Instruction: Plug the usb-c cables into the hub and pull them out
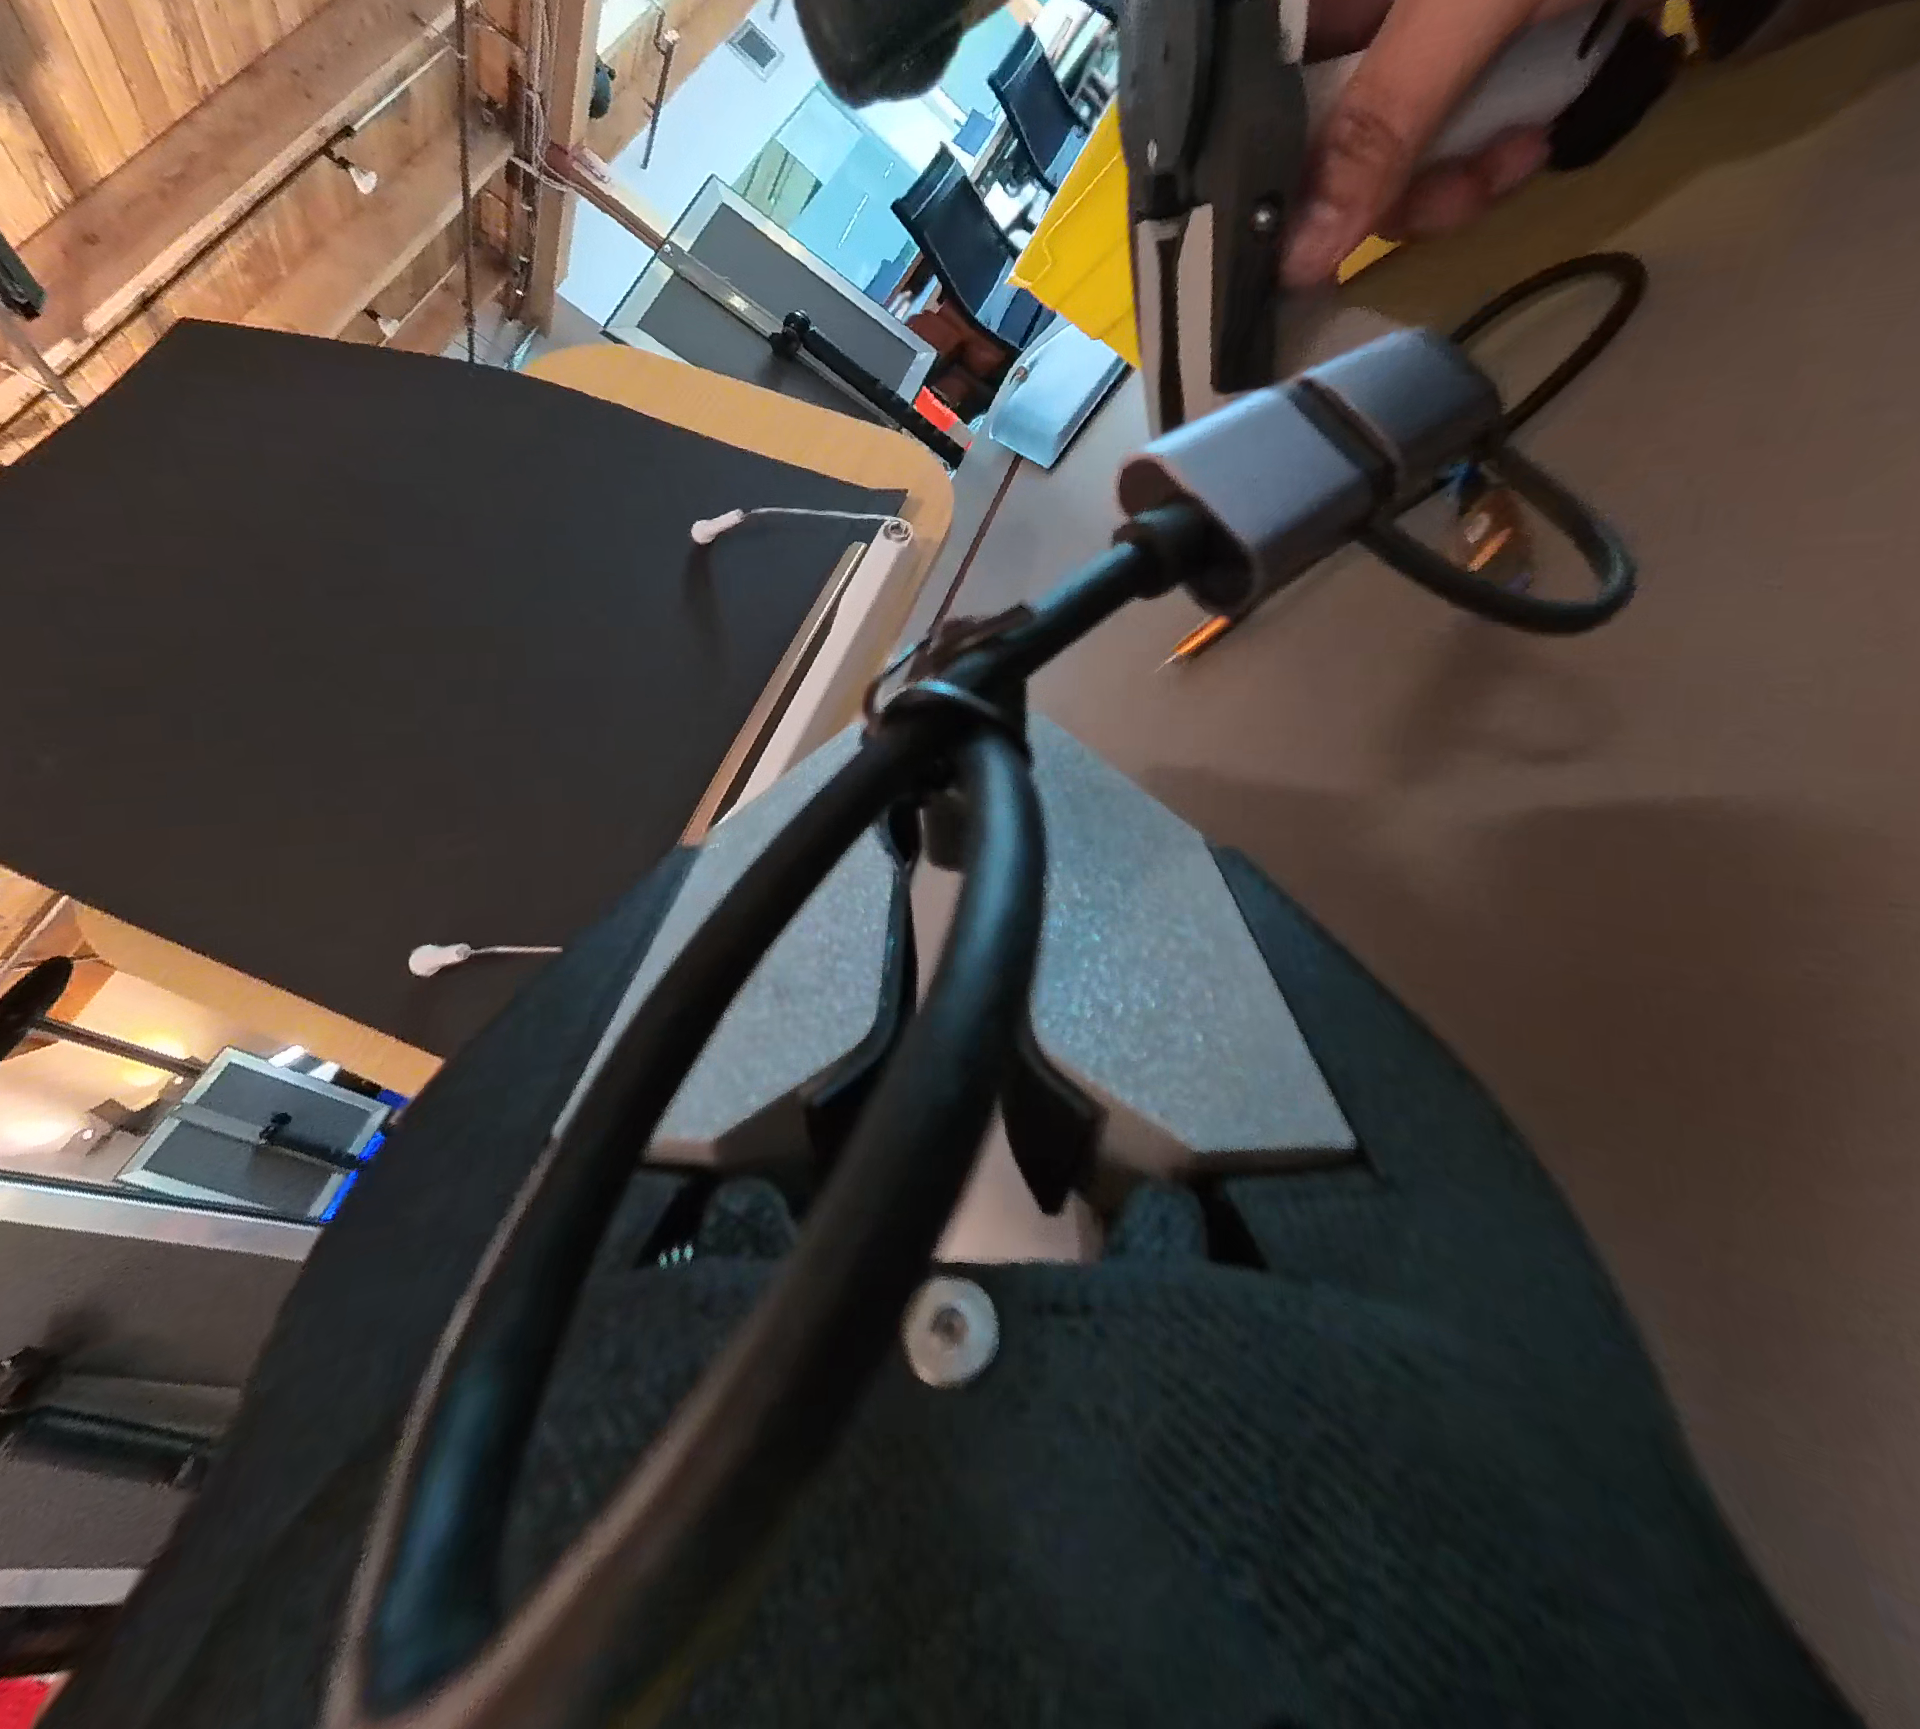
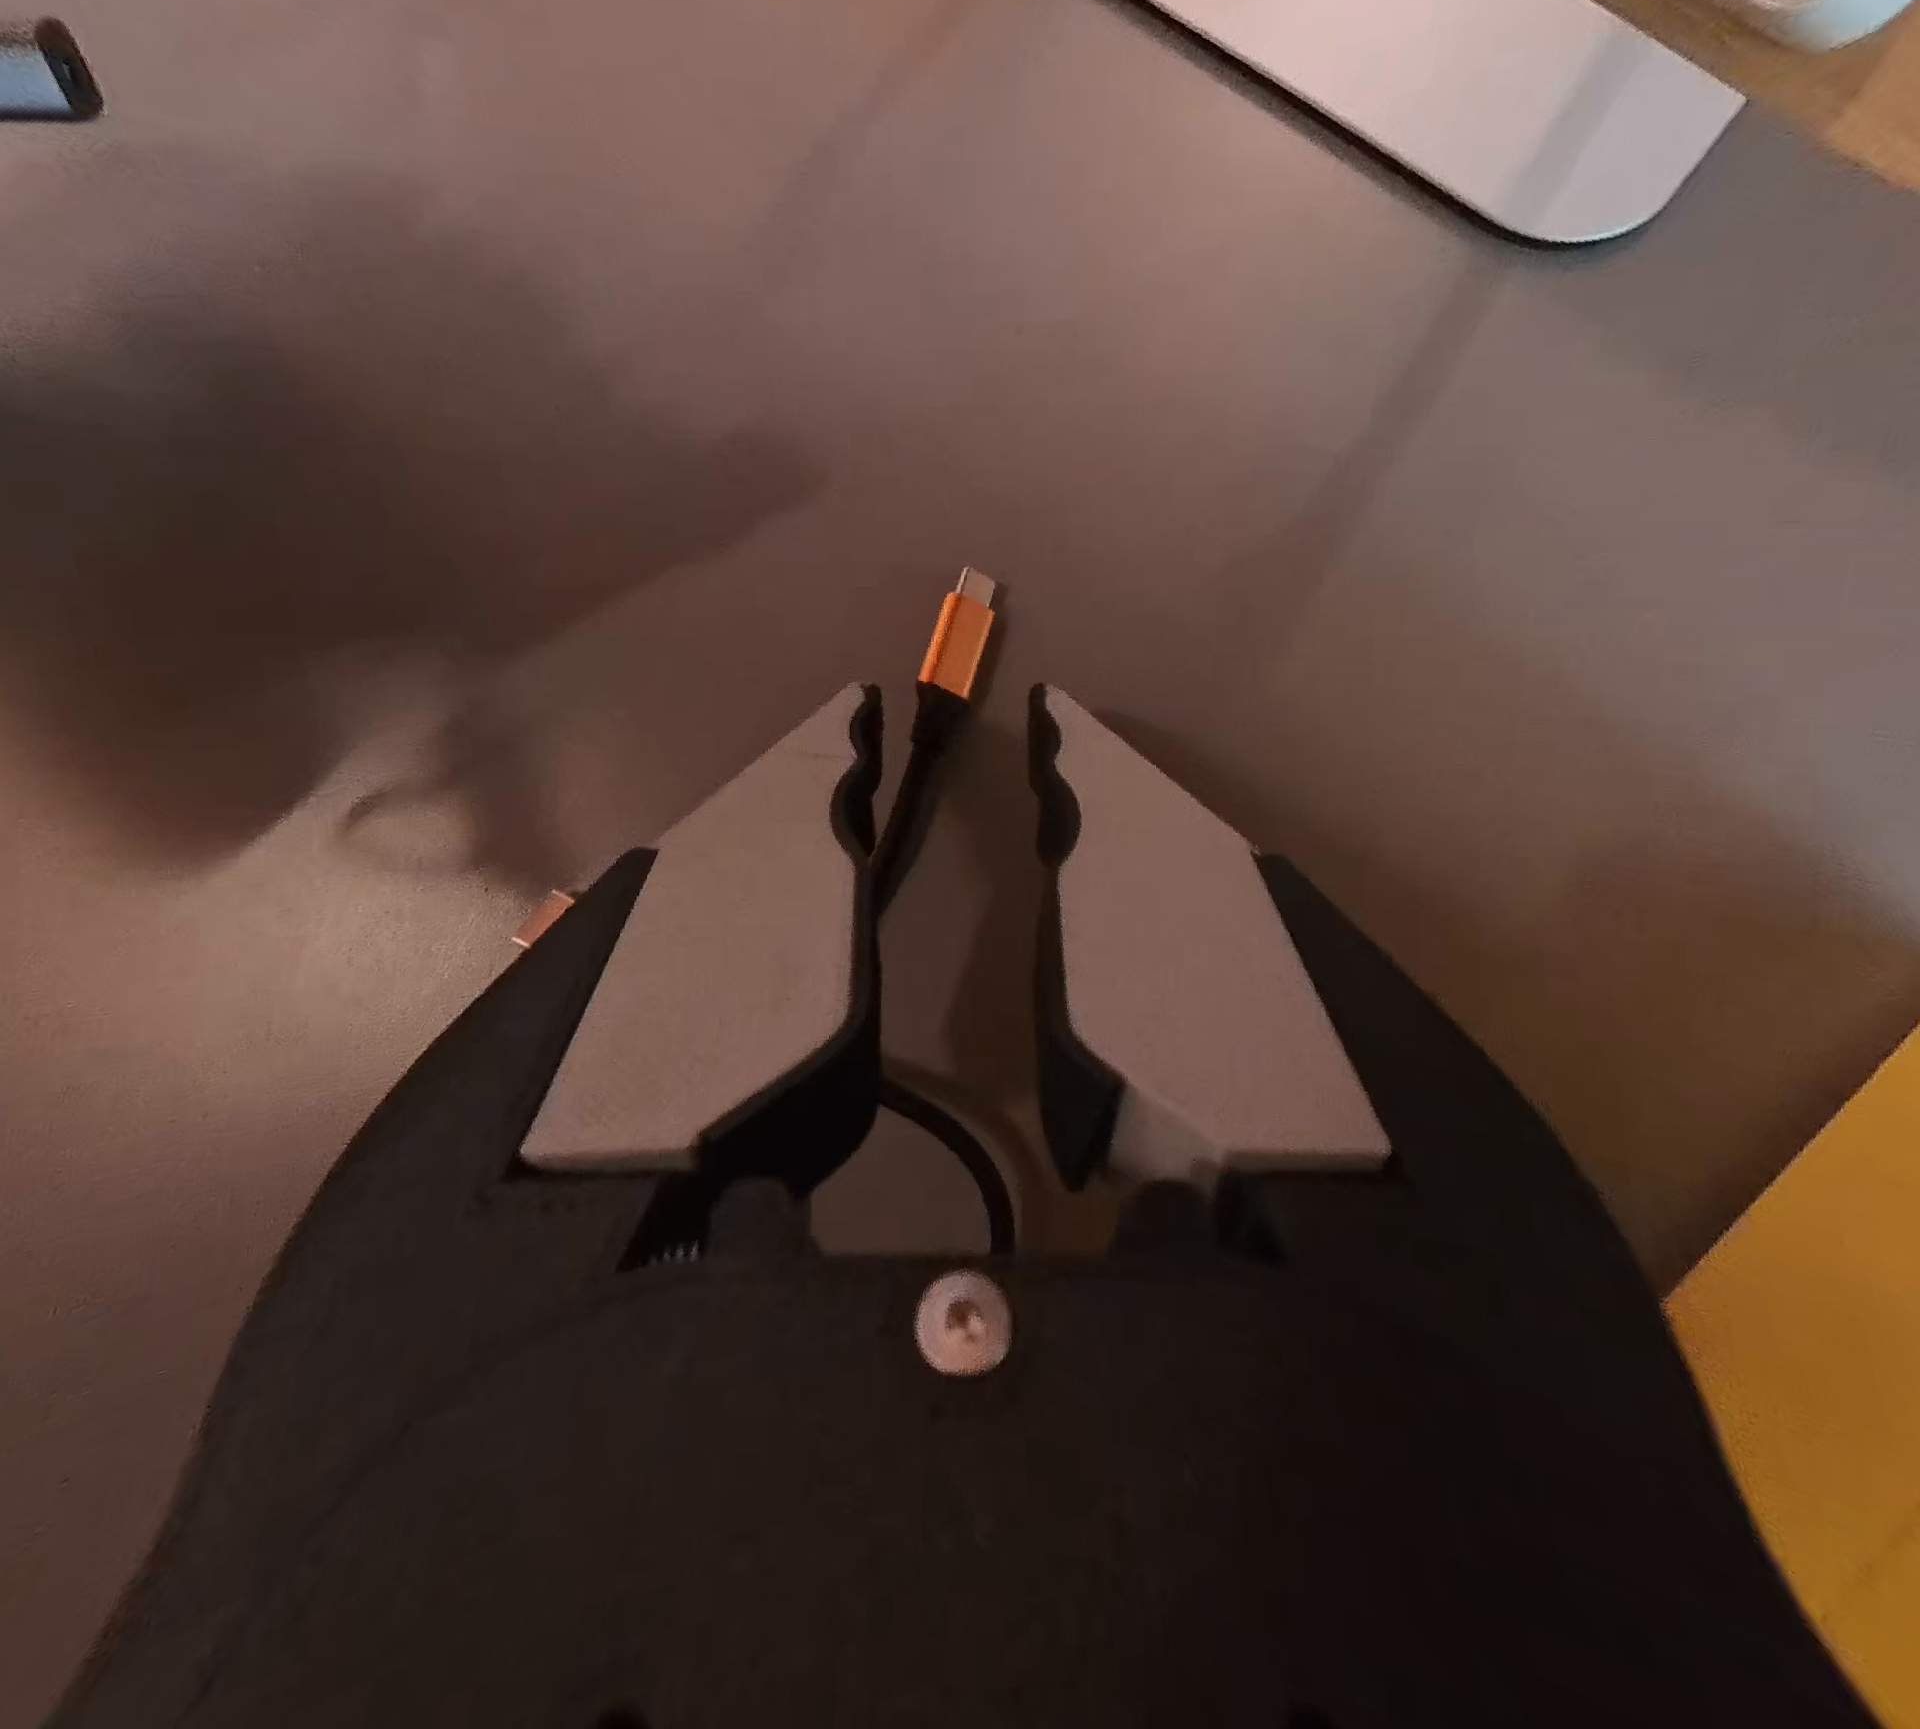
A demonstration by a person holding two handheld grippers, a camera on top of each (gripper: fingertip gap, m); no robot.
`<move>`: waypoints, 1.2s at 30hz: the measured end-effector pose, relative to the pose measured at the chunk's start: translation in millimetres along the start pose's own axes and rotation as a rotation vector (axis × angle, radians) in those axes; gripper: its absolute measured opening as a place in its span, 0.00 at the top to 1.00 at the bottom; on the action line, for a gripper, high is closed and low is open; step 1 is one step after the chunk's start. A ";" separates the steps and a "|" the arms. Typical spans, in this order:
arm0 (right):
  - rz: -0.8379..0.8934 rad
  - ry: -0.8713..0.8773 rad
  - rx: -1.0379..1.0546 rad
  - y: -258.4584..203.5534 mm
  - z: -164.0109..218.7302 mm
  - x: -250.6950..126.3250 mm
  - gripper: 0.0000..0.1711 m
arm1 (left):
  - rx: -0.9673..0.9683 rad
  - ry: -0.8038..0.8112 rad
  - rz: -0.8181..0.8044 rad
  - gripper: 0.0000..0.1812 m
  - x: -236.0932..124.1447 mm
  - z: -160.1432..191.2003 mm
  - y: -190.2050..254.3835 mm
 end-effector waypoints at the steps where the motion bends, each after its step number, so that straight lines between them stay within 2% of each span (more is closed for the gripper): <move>1: 0.001 -0.002 0.014 1.5 0.5 0.2 0.86 | 0.004 -0.004 -0.006 0.97 0.2 0.9 -0.5; 7: -0.023 -0.037 0.058 5.8 6.0 11.5 0.82 | 0.022 -0.018 -0.007 0.96 3.4 1.7 1.9; 12: -0.031 -0.009 0.025 4.2 3.8 16.0 0.96 | 0.048 -0.027 -0.006 0.97 4.6 1.1 4.6; 19: -0.126 0.102 -0.224 -37.2 -13.8 3.1 0.96 | 0.044 -0.117 0.038 0.96 11.9 16.4 7.7; 25: -0.048 0.129 -0.432 -75.8 -23.3 -4.8 0.96 | 0.113 -0.149 0.112 0.96 16.6 22.6 17.4; 36: -0.060 0.085 -0.510 -85.7 -19.1 -4.0 0.96 | 0.368 -0.162 0.139 0.96 20.8 22.2 31.8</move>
Point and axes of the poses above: each gripper's, where its closed fingertips meet, x out along the fingers, z out of its underside, y = z × x across the jaws, the point moved 8 cm from there along -x, back along the fingers, and after that the axes turned 2 degrees about -y, right-handed, at the moved point
